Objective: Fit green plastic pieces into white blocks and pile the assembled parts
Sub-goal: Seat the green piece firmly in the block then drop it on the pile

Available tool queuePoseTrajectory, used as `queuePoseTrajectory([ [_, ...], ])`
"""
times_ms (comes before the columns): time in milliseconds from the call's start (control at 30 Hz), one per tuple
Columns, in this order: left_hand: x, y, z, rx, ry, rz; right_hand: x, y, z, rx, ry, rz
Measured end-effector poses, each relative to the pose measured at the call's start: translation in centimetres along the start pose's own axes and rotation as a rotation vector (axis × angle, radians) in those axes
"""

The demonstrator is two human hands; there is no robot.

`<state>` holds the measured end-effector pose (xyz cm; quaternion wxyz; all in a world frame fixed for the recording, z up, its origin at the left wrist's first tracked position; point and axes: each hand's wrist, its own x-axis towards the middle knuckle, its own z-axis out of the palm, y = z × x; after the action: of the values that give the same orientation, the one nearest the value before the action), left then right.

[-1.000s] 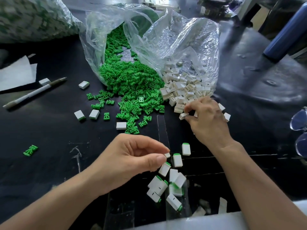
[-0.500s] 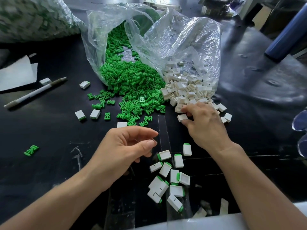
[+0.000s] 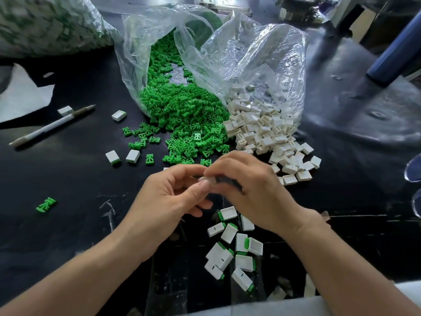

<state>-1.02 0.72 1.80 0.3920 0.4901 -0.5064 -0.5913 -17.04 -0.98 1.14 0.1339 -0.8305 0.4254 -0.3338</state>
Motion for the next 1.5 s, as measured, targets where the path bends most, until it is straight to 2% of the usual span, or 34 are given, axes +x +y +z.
queuePoseTrajectory([
  [67,0.1,0.0,-0.1,0.003,0.012,0.007,0.0,0.0,0.1,0.039,-0.017,-0.018],
  [133,0.1,-0.1,-0.1,-0.015,0.023,-0.007,0.1,0.6,0.0,0.026,0.04,0.043],
  [233,0.0,-0.1,0.0,-0.021,0.005,-0.029,0.5,2.1,0.1,-0.127,0.138,0.183],
  [433,0.0,0.2,0.1,-0.046,0.008,-0.041,1.0,4.0,1.7,-0.379,-0.052,0.382],
  [533,-0.1,0.2,0.2,-0.047,0.004,-0.044,0.9,4.0,1.8,-0.411,-0.081,0.397],
  [767,0.0,0.1,0.0,-0.041,-0.001,-0.03,0.8,3.8,1.5,-0.36,-0.019,0.364],
  [900,0.0,0.0,0.0,-0.049,-0.017,-0.038,0.9,3.2,0.7,-0.078,0.178,0.43],
  [1000,0.1,0.0,-0.1,-0.062,-0.012,-0.042,0.8,2.6,0.4,0.087,0.257,0.451],
  [1167,0.0,-0.1,-0.3,-0.032,0.022,0.012,0.5,2.1,0.3,0.132,0.161,0.471],
  [1400,0.4,-0.4,-0.5,-0.043,0.085,0.047,0.4,1.1,0.0,0.594,0.146,0.567],
  [1500,0.5,-0.4,-0.6,-0.059,0.121,0.044,0.4,0.7,0.0,0.677,0.129,0.587],
])
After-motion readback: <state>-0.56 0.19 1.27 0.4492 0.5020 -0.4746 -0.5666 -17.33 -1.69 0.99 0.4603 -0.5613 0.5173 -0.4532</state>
